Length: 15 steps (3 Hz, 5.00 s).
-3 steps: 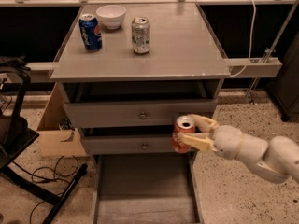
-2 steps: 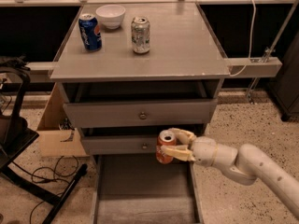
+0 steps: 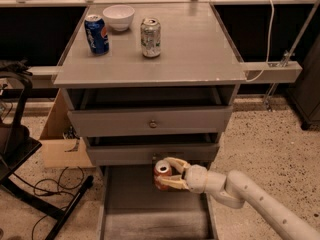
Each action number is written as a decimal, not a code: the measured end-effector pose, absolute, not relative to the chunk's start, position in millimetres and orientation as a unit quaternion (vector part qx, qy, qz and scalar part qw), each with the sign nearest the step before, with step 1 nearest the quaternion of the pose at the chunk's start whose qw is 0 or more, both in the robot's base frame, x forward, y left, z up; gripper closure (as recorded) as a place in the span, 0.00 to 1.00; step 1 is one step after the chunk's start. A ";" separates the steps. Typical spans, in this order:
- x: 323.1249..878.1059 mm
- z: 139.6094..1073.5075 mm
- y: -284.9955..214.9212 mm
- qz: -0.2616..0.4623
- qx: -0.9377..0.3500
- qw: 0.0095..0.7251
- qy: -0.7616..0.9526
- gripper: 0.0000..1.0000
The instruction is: Place coke can into bottom drawer
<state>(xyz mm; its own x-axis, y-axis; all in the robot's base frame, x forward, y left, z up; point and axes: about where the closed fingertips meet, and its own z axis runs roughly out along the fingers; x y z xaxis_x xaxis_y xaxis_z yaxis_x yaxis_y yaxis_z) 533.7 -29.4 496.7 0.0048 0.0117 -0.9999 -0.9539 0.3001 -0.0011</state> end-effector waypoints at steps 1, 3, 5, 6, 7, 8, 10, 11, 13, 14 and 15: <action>532.9 467.0 -30.7 0.402 -0.398 0.584 0.583 1.00; 537.1 433.4 -15.5 0.422 -0.405 0.571 0.576 1.00; 531.4 325.0 38.3 0.481 -0.461 0.523 0.531 1.00; 525.1 294.5 57.9 0.480 -0.489 0.509 0.521 1.00; 520.4 265.2 65.3 0.471 -0.492 0.516 0.519 1.00; 515.0 240.8 65.3 0.464 -0.481 0.527 0.525 0.97; 515.0 240.8 65.3 0.464 -0.481 0.527 0.525 0.43; 515.0 240.8 65.3 0.464 -0.481 0.527 0.525 0.19; 515.0 240.8 65.5 0.464 -0.481 0.527 0.525 0.00; 520.9 275.4 48.5 0.468 -0.499 0.534 0.496 0.00; 538.2 318.0 -0.5 0.467 -0.533 0.528 0.468 0.00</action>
Offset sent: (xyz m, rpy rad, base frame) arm -0.0007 -0.0010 -0.0251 -0.0053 0.0059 -0.0541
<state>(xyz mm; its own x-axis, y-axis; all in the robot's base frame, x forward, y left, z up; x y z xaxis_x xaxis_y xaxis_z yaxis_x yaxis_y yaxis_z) 538.2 -0.5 318.0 0.1243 -0.0057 -0.9922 -0.9922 -0.0040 -0.1243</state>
